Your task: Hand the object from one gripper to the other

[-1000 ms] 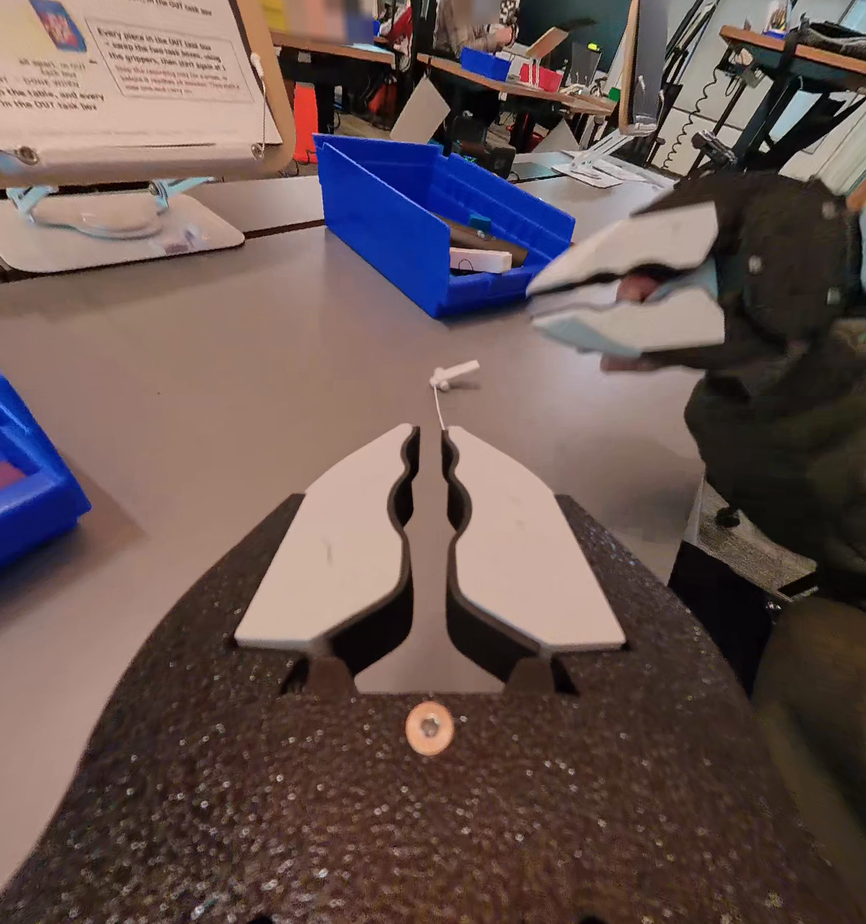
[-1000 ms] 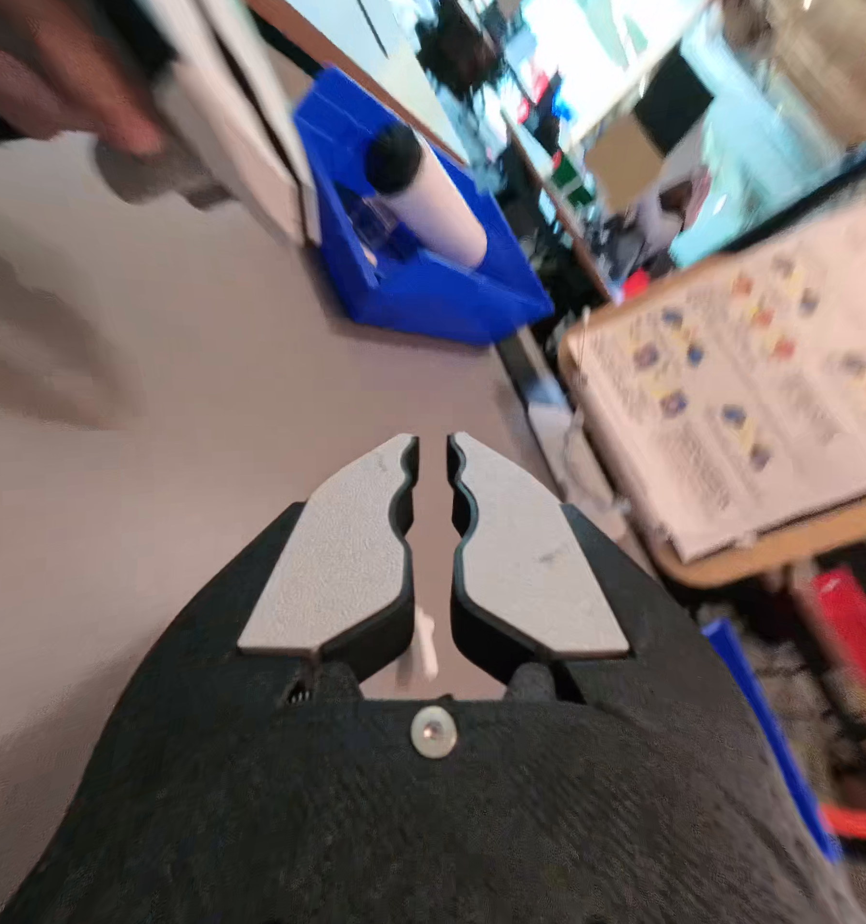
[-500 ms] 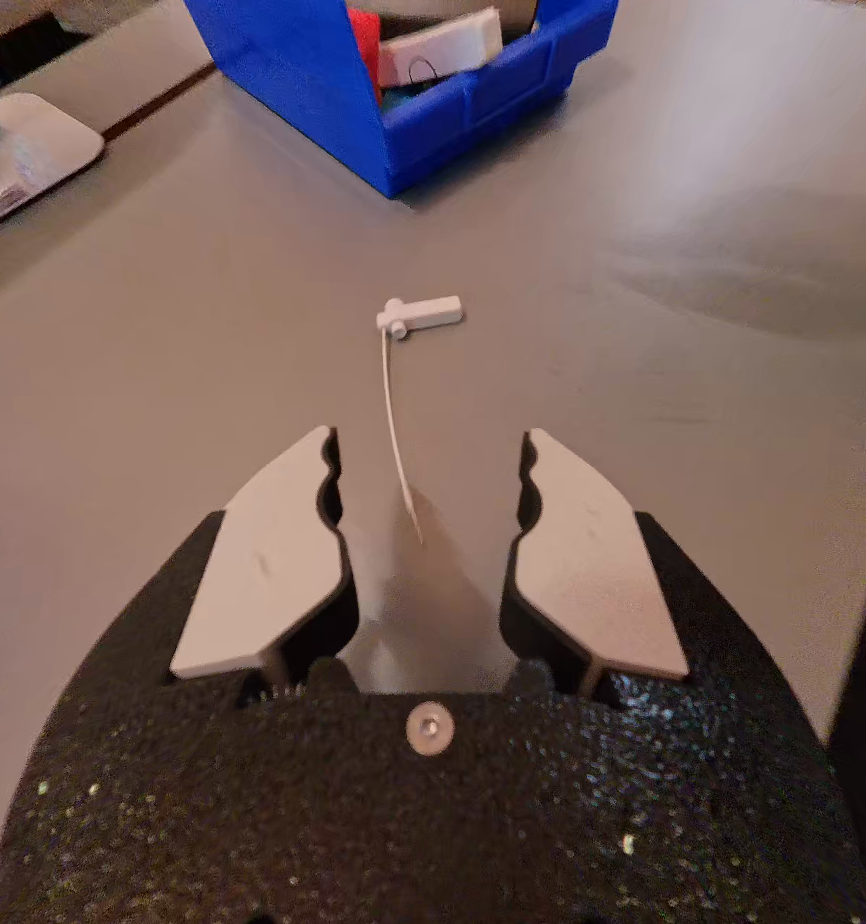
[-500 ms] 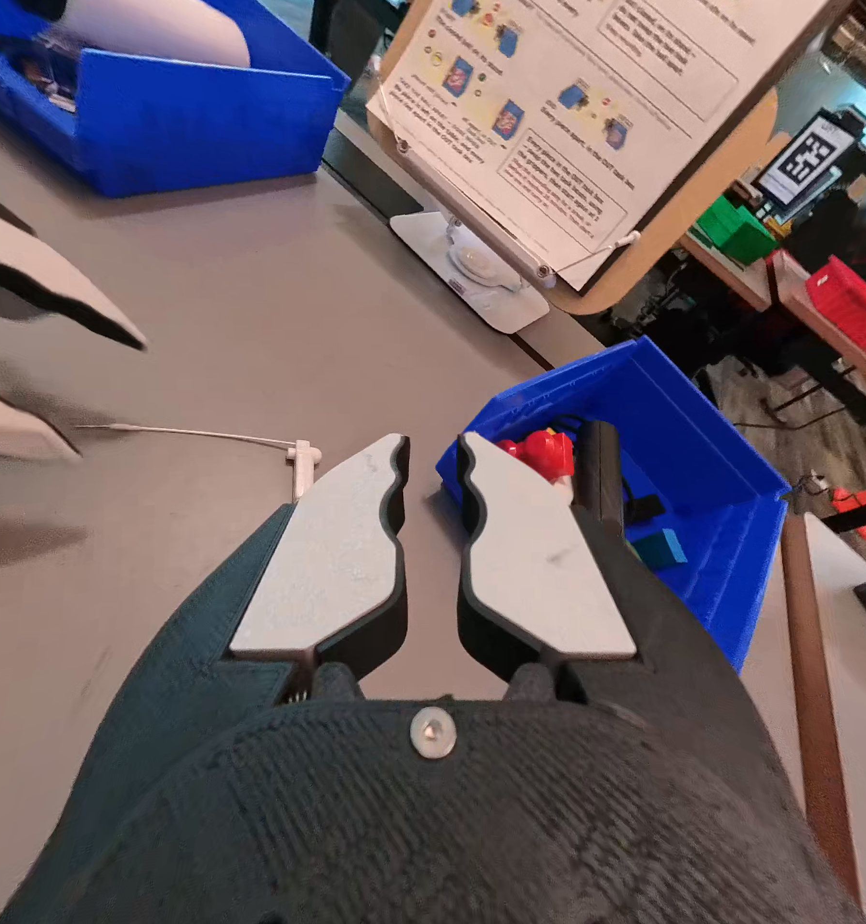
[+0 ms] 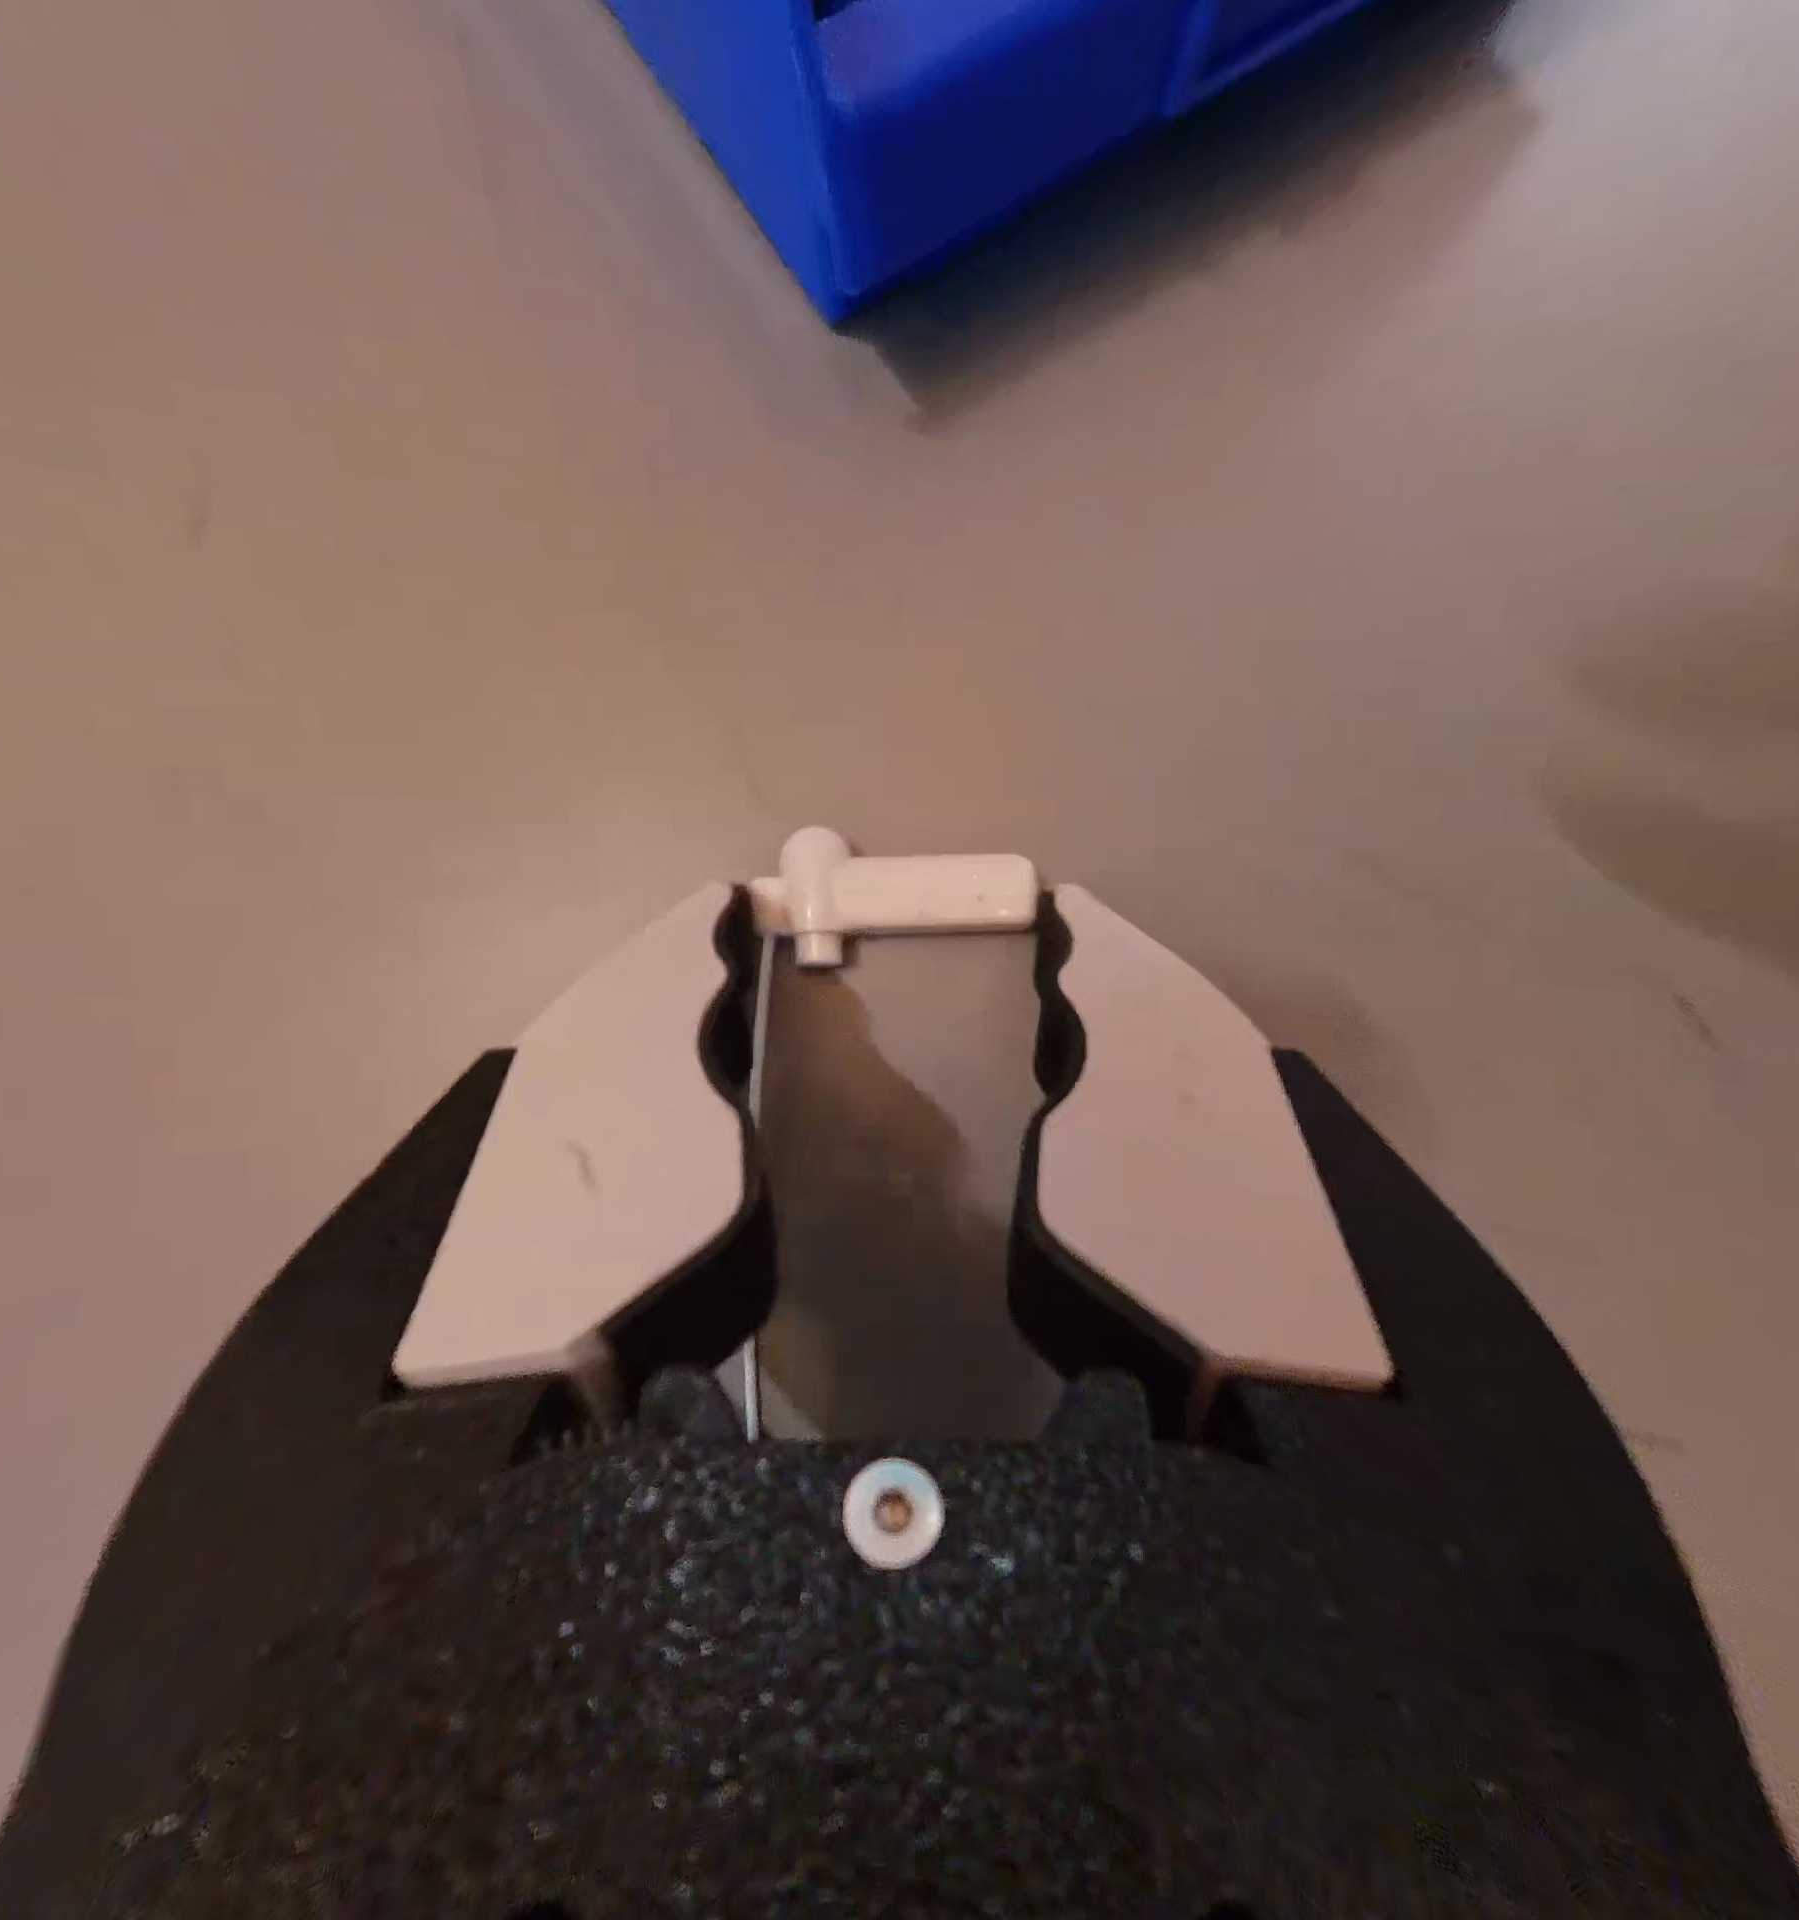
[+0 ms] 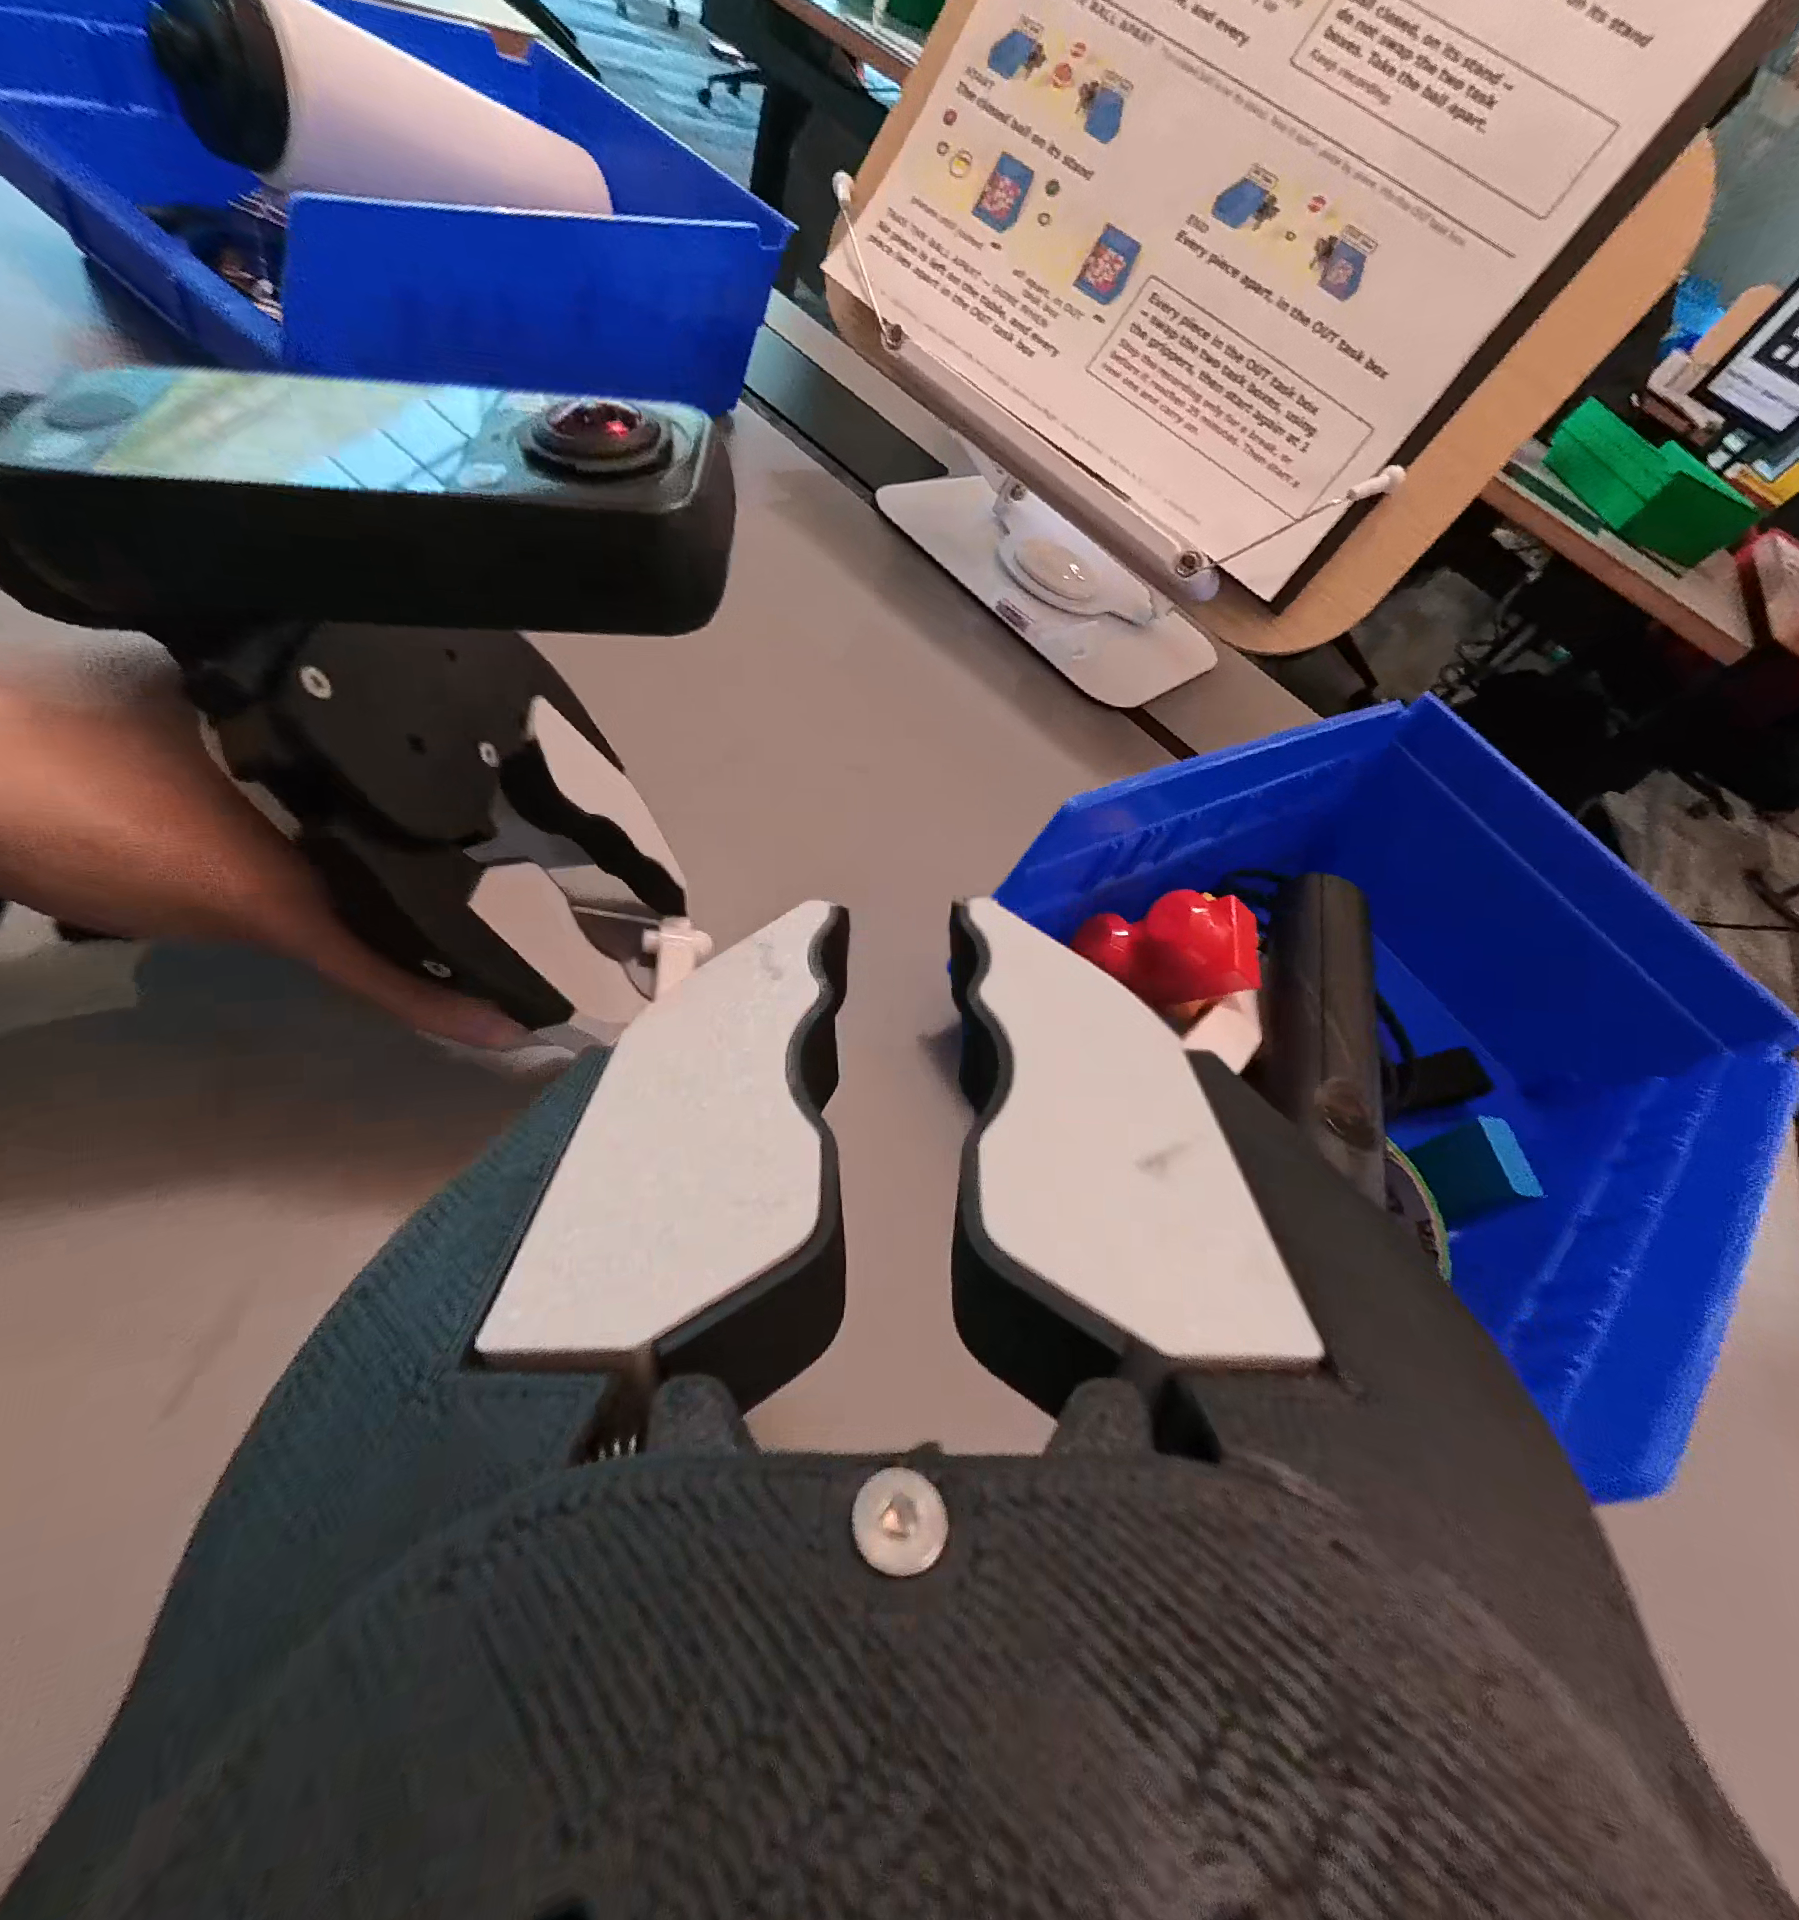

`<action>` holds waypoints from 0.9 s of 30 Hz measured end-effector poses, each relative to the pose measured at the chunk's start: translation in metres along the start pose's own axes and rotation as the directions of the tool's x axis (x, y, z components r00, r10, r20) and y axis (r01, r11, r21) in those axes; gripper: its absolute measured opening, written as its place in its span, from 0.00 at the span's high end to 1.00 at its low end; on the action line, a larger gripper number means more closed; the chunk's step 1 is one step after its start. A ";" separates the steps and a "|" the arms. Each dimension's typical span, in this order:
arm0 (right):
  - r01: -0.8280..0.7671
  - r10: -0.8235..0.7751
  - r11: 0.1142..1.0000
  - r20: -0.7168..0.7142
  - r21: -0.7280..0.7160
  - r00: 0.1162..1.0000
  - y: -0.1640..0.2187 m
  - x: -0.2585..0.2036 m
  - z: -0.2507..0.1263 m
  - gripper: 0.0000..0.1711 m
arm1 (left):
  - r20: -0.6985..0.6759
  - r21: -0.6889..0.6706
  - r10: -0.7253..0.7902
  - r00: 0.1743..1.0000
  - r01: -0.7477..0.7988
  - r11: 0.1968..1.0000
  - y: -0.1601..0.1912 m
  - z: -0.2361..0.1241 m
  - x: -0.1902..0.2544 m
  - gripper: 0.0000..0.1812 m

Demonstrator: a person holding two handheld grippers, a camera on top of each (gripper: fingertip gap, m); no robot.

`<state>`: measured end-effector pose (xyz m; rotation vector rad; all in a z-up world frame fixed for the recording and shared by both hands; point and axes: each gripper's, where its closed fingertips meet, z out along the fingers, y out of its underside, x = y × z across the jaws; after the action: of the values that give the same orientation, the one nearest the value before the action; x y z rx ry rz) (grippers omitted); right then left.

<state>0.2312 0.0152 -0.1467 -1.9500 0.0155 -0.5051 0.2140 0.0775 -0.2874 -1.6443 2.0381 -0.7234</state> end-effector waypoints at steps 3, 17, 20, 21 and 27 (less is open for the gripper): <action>-0.005 0.005 1.000 0.026 0.019 1.000 -0.003 -0.006 0.003 0.89 | -0.024 0.040 0.033 0.999 -0.032 0.999 -0.001 0.000 -0.001 0.72; -0.198 -0.048 0.893 0.523 0.405 0.851 -0.084 -0.110 -0.007 0.61 | -0.292 0.706 0.465 0.836 -0.139 0.695 -0.001 -0.186 0.022 0.72; -0.354 -0.073 0.775 0.631 0.523 0.773 -0.118 -0.130 -0.027 0.60 | -0.416 0.759 0.458 0.786 0.022 0.651 0.006 -0.220 0.029 0.72; -0.379 -0.096 0.753 0.661 0.537 0.744 -0.125 -0.138 -0.032 0.61 | -0.437 0.774 0.458 0.774 0.064 0.630 0.008 -0.229 0.030 0.72; 0.013 -0.391 0.741 0.417 0.671 0.821 -0.130 -0.160 -0.034 0.69 | -0.583 0.716 0.430 0.690 0.185 0.673 0.020 -0.246 0.032 0.72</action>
<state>0.0455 0.0795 -0.0761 -1.3334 -0.6763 -0.0546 0.0409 0.0822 -0.1091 -0.7255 1.8131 -2.0754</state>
